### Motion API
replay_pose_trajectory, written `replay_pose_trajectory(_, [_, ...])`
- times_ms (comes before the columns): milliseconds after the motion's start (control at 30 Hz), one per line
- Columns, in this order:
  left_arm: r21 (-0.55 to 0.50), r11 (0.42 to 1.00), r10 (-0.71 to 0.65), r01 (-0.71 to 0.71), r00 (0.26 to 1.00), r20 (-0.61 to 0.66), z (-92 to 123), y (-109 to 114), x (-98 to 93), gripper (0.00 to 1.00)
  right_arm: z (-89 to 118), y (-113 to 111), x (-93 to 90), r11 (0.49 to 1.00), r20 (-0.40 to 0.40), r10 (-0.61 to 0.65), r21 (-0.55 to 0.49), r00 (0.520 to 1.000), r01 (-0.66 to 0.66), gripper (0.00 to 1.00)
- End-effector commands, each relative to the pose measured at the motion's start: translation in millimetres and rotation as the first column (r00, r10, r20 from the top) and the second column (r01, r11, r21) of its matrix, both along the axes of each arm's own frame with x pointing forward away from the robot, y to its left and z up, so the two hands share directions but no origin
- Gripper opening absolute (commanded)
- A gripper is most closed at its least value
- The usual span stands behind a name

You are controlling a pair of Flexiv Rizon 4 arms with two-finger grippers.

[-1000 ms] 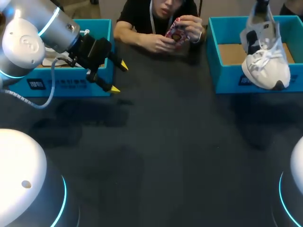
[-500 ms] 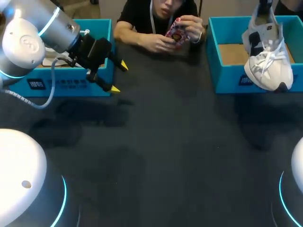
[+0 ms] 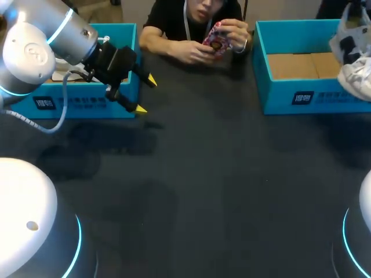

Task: Take the shoe out of the shoebox, open the shoe tongue, remove and reinsert the insole, then place the shoe into the shoebox

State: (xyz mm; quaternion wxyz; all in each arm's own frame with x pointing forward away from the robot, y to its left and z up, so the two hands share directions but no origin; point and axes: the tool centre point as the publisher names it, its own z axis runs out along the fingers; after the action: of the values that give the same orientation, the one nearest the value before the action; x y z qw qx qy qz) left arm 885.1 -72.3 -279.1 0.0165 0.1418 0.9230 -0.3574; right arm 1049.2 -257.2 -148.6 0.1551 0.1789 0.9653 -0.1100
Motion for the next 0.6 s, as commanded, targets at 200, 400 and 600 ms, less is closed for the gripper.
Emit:
replay_pose_trajectory(200, [0.003, 1.0, 0.0, 0.0, 1.0, 0.001, 0.6, 0.5, -0.8, 1.0, -9.7, -75.4, 29.9, 0.999, -0.049, -0.032, -0.027, 0.998, 0.031, 0.0])
replay_pose_trajectory(400, [0.003, 1.0, 0.0, 0.0, 1.0, 0.001, 0.6, 0.5, -0.8, 1.0, -11.3, -97.0, 32.9, 0.994, -0.036, -0.111, -0.028, 0.993, 0.11, 0.0])
replay_pose_trajectory(600, [0.003, 1.0, 0.0, 0.0, 1.0, 0.001, 0.6, 0.5, -0.8, 1.0, -13.2, -99.7, 26.5, 0.922, 0.014, -0.388, 0.015, 0.922, 0.387, 0.0])
